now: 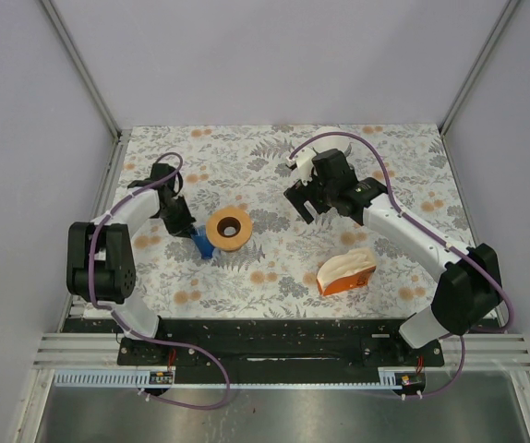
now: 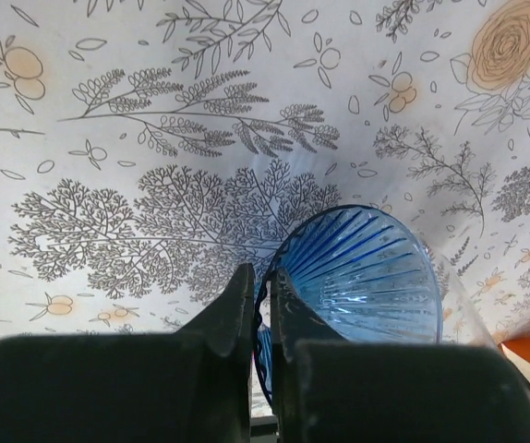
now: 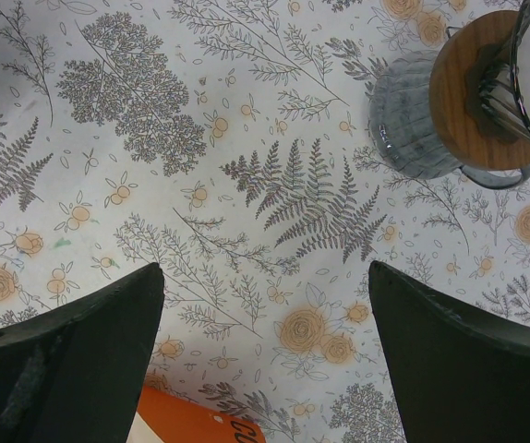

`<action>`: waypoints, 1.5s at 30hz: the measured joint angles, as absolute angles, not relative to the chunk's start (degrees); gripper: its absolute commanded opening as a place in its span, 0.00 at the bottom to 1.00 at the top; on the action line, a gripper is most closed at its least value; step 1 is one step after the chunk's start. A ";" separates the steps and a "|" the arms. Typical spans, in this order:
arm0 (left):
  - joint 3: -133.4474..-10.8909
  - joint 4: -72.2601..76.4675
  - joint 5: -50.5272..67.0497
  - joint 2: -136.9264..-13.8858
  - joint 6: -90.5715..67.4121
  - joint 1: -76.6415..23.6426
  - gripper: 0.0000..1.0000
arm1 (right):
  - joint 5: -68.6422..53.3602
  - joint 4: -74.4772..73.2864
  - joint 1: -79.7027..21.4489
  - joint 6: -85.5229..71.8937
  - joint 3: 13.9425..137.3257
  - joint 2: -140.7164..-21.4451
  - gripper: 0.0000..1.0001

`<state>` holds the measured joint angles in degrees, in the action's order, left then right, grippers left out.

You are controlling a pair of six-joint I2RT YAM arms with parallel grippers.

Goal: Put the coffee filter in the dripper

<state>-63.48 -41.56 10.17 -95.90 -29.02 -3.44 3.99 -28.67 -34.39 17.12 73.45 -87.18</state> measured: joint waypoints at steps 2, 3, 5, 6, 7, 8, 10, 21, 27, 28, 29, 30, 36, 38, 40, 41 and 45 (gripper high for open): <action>-63.57 -41.87 10.11 -95.66 -28.77 -3.42 0.00 | 3.99 -28.69 -34.39 17.12 73.45 -87.18 0.99; -63.66 -42.00 10.02 -95.66 -28.71 -3.42 0.00 | 3.99 -28.69 -34.39 17.12 73.45 -87.18 0.99; -64.05 -42.59 9.61 -95.66 -28.27 -3.42 0.00 | 3.99 -28.71 -34.39 17.12 73.45 -87.18 0.99; -64.40 -42.98 9.23 -95.66 -28.05 -3.40 0.00 | 3.99 -28.71 -34.39 17.12 73.45 -87.18 0.99; -65.12 -43.77 8.73 -95.66 -27.59 -3.29 0.00 | 3.99 -28.71 -34.39 17.12 73.45 -87.18 0.99; -66.08 -44.51 8.16 -95.66 -27.09 -3.11 0.00 | 3.99 -28.75 -34.39 17.12 73.45 -87.18 0.99; -68.82 -45.87 6.37 -95.66 -26.02 -2.72 0.00 | 3.97 -28.95 -34.39 17.12 73.45 -87.18 0.99; -80.97 -43.38 -0.03 -85.69 -18.50 -0.27 0.00 | 0.38 -31.83 -34.41 12.82 78.83 -87.18 1.00; -86.56 -41.50 6.11 -80.12 -15.81 -0.60 0.00 | -5.34 -31.00 -35.03 3.55 87.22 -87.48 0.96; -86.76 -41.41 8.25 -79.37 -15.38 -0.82 0.00 | -6.31 -30.46 -35.55 1.85 88.88 -87.79 0.96; -86.78 -41.45 9.91 -78.91 -14.94 -1.19 0.00 | -7.18 -29.74 -36.03 0.56 90.04 -88.07 0.96; -86.78 -41.50 12.05 -78.56 -14.31 -1.93 0.00 | -8.21 -28.95 -36.82 -1.06 91.55 -88.53 0.95; -85.84 -42.04 21.39 -78.43 -9.08 -9.63 0.00 | -14.17 -22.15 -40.80 -11.73 96.05 -91.46 0.88; -84.95 -42.26 24.21 -78.43 -8.14 -11.62 0.00 | -14.63 -21.10 -41.50 -14.06 96.73 -92.79 0.85; -83.92 -42.30 26.11 -78.37 -7.60 -12.23 0.00 | -14.63 -21.04 -42.02 -15.90 97.32 -94.59 0.83; -83.11 -42.24 27.14 -78.32 -7.49 -12.34 0.00 | -14.55 -21.10 -42.13 -16.56 97.38 -95.48 0.81; -79.64 -41.87 29.82 -77.97 -7.42 -12.34 0.00 | -13.76 -23.09 -42.68 -17.93 97.38 -98.37 0.64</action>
<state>-79.64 -41.87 29.82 -77.97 -7.42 -12.34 -13.76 -23.09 -42.68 -17.93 97.38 -98.37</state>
